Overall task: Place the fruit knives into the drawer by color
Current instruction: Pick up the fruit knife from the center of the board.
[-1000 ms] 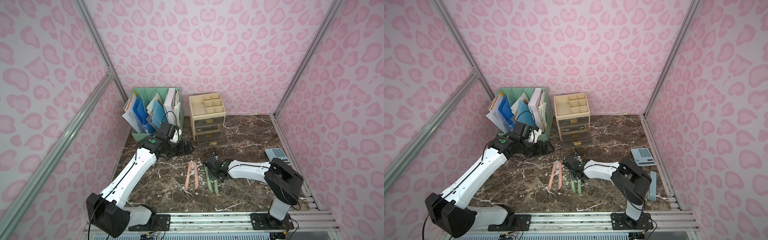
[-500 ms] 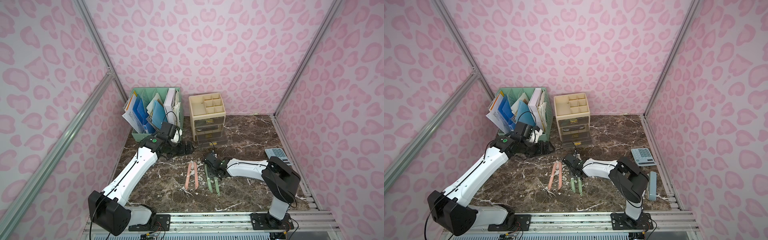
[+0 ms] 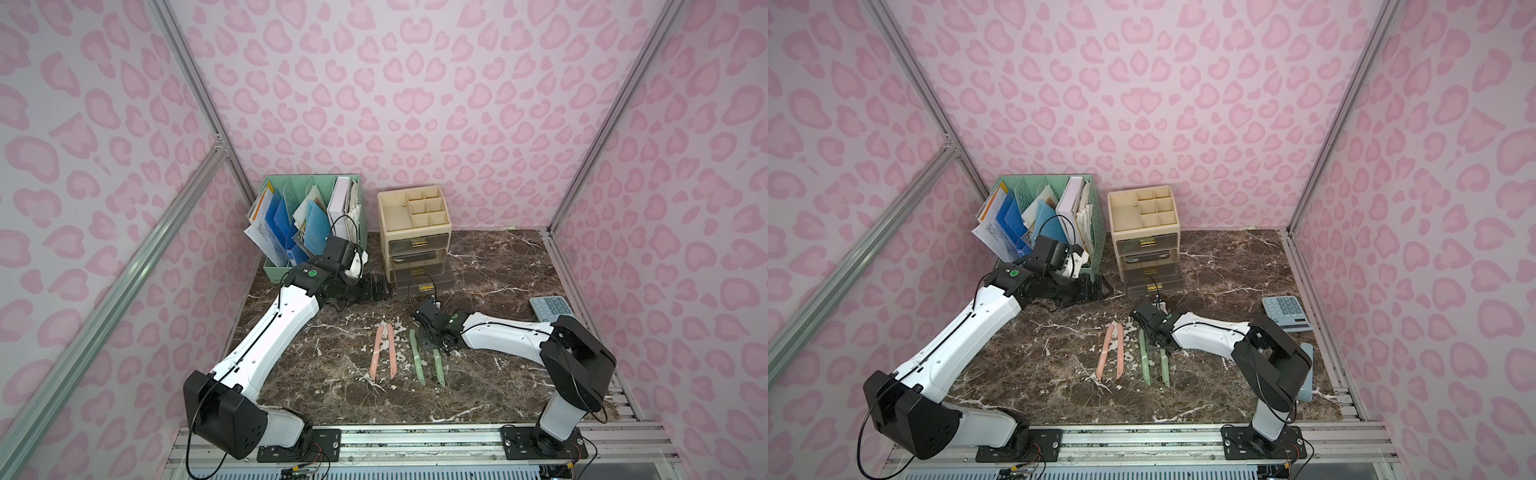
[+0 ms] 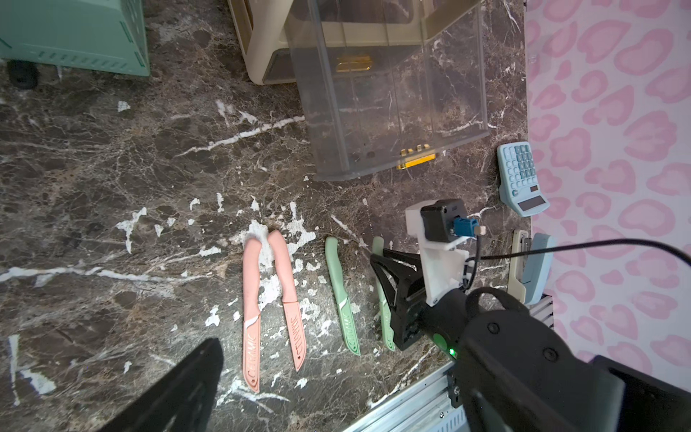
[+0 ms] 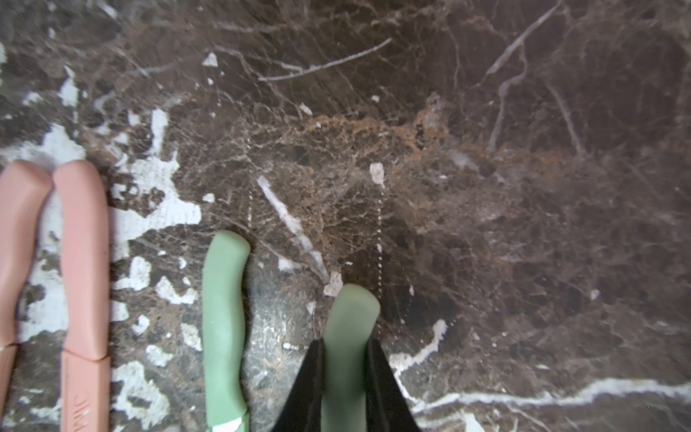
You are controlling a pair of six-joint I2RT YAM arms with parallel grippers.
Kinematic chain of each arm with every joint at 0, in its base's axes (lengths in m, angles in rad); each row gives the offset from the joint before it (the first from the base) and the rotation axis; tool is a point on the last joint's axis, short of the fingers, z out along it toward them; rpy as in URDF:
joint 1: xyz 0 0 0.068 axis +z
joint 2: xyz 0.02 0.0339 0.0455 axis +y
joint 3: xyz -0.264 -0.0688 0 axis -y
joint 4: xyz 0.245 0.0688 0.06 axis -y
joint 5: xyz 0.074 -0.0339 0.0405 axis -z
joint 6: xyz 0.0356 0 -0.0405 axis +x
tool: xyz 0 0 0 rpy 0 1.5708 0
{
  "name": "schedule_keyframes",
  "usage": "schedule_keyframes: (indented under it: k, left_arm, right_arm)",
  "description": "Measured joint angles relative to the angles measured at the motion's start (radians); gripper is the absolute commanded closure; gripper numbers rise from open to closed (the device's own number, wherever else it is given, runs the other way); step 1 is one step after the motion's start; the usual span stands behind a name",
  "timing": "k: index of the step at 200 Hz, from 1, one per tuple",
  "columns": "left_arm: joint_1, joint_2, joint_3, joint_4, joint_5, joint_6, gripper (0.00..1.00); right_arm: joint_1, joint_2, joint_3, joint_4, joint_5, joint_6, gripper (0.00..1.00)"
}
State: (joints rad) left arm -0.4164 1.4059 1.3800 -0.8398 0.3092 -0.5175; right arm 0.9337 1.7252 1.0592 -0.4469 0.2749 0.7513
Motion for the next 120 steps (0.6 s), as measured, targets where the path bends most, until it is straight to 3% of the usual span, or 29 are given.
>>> schedule_keyframes:
  k: [120]
  left_arm:
    - [0.000, 0.064, 0.093, -0.007, 0.008, 0.019, 0.02]
  right_arm:
    - [-0.024, -0.045, -0.001, -0.020, -0.029, 0.000, 0.86]
